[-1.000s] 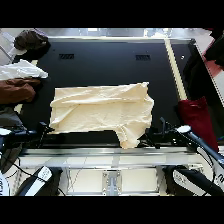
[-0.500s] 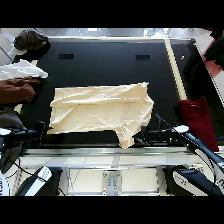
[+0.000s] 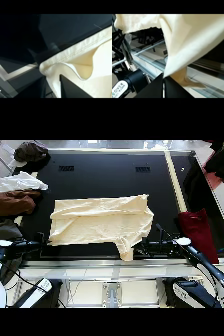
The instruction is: Fold the shirts.
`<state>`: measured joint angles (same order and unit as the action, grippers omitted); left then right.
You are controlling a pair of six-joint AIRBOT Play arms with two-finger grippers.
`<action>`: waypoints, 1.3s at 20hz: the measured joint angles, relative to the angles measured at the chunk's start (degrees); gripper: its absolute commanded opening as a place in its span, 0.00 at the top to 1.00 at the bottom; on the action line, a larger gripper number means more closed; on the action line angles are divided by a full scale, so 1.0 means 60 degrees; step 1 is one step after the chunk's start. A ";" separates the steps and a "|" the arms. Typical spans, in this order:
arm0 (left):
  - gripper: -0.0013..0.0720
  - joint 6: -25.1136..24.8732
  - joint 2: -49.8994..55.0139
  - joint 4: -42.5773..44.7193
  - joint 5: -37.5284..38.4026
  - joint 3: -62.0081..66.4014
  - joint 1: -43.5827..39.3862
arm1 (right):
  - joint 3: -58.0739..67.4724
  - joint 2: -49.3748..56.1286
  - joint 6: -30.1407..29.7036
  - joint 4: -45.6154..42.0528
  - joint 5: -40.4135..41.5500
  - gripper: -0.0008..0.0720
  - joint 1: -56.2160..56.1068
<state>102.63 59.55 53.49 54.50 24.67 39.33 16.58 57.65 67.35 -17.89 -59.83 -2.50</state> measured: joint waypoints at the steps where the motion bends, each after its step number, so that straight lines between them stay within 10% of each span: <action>1: 0.97 -0.0022 0.0025 0.0000 -0.0029 0.0000 0.0000 | 0.0000 -0.0007 0.0000 0.0018 0.0011 0.96 0.0000; 15: 0.97 -0.3865 -0.2590 -0.1574 0.0980 0.1923 0.0000 | 0.3705 -0.0240 0.0892 -0.1894 -0.1534 0.96 0.0000; 26: 0.97 -0.3818 -0.1592 0.1679 0.0925 0.4732 -0.1912 | 0.7125 0.0514 0.1876 -0.4972 -0.0659 0.96 0.0000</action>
<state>79.72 50.00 63.57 60.05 53.06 27.86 59.33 60.73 78.61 -47.72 -63.79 -2.50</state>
